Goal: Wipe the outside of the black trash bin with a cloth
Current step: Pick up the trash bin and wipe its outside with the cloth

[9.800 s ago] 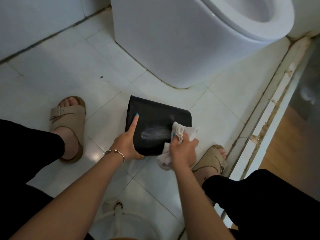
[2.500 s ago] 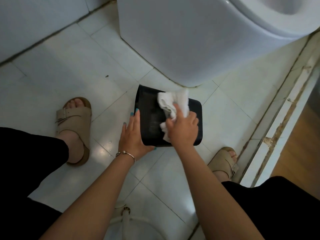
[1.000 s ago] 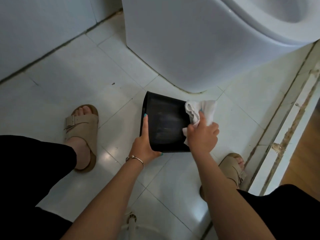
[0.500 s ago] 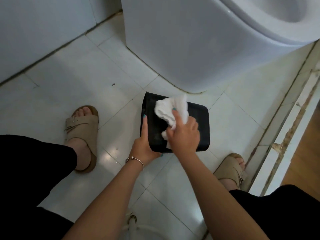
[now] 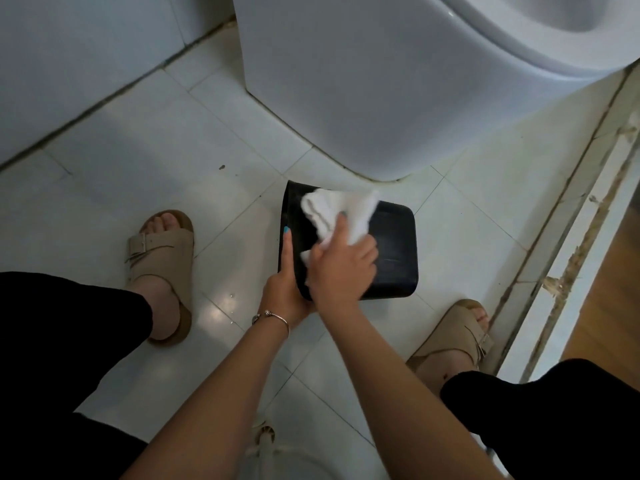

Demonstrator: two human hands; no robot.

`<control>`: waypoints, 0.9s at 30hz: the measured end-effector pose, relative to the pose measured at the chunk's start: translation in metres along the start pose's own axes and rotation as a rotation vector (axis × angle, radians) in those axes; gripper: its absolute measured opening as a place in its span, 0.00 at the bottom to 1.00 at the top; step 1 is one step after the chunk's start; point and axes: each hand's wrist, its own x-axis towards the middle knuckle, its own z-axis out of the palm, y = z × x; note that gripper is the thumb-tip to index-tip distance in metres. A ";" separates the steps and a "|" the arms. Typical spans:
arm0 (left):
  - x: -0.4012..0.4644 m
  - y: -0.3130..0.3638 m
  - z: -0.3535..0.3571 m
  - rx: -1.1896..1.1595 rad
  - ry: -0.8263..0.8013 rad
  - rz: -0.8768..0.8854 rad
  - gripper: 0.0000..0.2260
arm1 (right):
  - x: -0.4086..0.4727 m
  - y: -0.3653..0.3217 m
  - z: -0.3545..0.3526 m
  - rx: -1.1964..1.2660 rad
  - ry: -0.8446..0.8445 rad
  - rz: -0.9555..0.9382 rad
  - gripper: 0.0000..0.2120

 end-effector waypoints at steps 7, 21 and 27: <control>0.002 0.000 -0.003 -0.084 -0.015 0.014 0.58 | 0.019 0.027 -0.005 -0.062 -0.022 -0.303 0.28; 0.003 0.002 -0.009 -0.375 -0.067 -0.078 0.27 | -0.025 -0.009 0.004 0.025 -0.061 -0.127 0.28; 0.010 0.008 -0.017 -0.640 -0.186 -0.204 0.26 | 0.008 0.001 -0.003 0.040 -0.096 -0.256 0.26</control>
